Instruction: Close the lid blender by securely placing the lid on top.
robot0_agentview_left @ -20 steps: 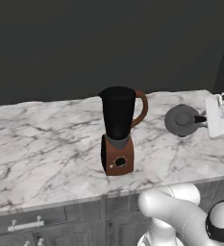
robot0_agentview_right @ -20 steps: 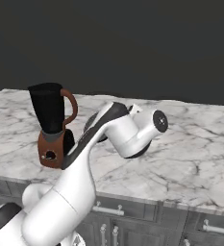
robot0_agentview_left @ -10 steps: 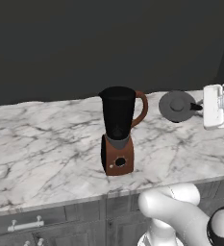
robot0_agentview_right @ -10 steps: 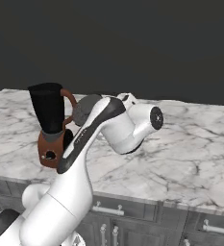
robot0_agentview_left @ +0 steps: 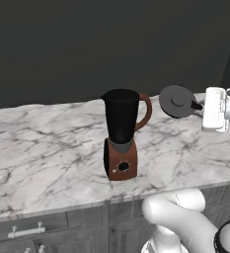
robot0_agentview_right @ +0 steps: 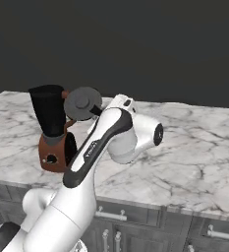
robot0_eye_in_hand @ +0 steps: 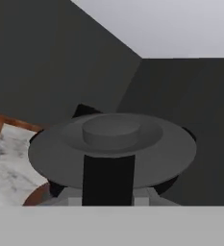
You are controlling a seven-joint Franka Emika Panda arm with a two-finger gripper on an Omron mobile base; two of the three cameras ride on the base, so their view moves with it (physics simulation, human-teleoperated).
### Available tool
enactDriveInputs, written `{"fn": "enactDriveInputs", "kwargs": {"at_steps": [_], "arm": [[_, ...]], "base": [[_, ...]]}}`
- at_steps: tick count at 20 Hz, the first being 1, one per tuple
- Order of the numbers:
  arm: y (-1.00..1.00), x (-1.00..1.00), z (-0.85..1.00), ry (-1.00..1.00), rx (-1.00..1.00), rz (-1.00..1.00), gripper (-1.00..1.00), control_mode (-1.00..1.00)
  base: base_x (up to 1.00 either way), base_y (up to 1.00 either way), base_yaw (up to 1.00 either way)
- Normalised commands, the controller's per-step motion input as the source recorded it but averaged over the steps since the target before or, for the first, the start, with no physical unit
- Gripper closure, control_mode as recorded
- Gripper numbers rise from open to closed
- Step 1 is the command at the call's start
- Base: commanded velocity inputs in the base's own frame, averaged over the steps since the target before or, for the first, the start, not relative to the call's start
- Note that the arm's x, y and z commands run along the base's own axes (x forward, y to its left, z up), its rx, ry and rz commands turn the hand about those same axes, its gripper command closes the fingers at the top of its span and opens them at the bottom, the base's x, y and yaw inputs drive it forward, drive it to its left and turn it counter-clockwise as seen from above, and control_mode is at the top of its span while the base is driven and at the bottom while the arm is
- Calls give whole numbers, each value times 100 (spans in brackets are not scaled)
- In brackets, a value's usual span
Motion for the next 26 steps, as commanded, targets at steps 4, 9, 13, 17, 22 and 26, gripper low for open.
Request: {"fn": "enactDriveInputs", "kwargs": {"at_steps": [4,9,13,17,22,26], "arm": [[39,0,41,-1,21,6,100,-100],[40,3,56,0,15,5,100,-100],[42,10,39,0,3,1,100,-100],[51,18,6,6,-7,0,100,-100],[58,19,3,7,-13,0,100,-100],[40,10,32,2,-4,1,100,-100]], "base": [[0,0,0],[0,0,0],[0,0,0],[0,0,0],[0,0,0],[0,0,0]]}}
